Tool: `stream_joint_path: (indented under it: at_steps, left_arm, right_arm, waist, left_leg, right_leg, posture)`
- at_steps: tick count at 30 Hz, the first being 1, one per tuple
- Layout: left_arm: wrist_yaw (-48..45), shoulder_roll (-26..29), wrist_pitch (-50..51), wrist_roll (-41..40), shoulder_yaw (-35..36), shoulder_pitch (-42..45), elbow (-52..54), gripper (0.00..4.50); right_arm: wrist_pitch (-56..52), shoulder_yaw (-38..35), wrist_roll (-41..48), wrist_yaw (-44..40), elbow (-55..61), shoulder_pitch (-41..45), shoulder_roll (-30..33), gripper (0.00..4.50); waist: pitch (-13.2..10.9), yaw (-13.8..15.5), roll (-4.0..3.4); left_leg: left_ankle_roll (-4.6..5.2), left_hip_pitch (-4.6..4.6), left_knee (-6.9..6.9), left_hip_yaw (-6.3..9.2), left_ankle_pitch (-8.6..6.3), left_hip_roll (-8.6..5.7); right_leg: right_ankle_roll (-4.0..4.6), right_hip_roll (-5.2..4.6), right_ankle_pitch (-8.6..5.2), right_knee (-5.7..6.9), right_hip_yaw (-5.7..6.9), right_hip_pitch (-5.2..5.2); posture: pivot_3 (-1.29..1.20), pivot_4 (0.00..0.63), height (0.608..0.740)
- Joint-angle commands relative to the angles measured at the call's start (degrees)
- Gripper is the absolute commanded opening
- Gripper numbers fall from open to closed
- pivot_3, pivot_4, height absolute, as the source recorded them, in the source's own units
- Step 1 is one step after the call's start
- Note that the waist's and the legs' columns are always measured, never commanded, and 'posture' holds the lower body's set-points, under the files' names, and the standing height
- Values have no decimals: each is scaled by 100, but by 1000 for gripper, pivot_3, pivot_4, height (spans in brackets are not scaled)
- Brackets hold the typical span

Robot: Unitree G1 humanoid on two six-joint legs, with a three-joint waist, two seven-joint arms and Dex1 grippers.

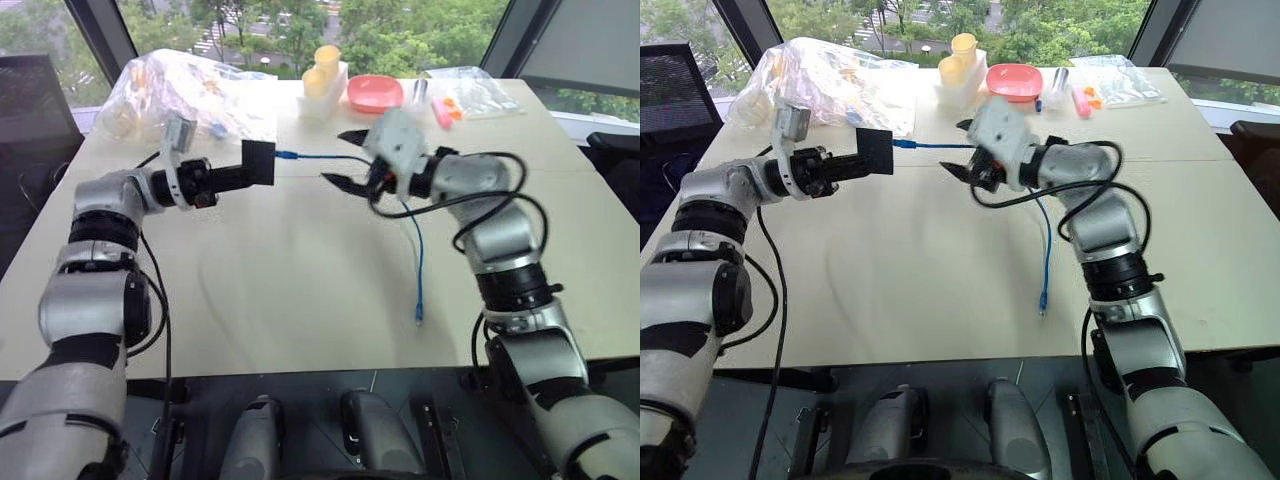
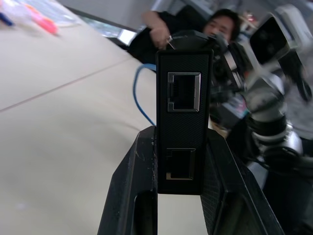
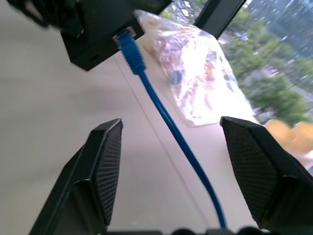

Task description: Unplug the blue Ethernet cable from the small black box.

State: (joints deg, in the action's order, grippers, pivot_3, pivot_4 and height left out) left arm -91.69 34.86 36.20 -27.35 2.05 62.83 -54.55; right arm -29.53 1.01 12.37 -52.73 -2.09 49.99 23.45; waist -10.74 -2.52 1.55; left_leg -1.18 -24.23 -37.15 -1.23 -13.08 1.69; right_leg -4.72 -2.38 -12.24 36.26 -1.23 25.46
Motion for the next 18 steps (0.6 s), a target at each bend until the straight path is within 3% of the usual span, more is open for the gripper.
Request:
stream_joint_path:
  at_steps: [1,5,18]
  left_arm:
    - [-81,178,688,-1101,-182,-275,1492,517]
    - [-81,271,1008,-1569,-294,-514,2392,517]
    - [-81,242,963,-1746,-311,-297,2488,517]
  right_arm:
    - [-1802,-779,1676,-326,415,513,108,3019]
    - [-3138,-1088,2456,-44,152,1050,103,3019]
    - [-4297,-1198,3862,-11,672,1058,264,3019]
  waist:
    - [-1,4,-1]
    - [-1,10,-1]
    - [-1,16,-1]
  left_leg:
    - [0,0,0,0,0,1]
    - [0,4,-1,-1,0,3]
    - [1,3,-1,-3,0,-12]
  right_leg:
    - [1,-1,0,1,0,0]
    - [2,-1,0,4,1,1]
    - [2,2,0,0,1,0]
  posture:
    - [0,150,740]
    - [0,150,740]
    - [0,150,740]
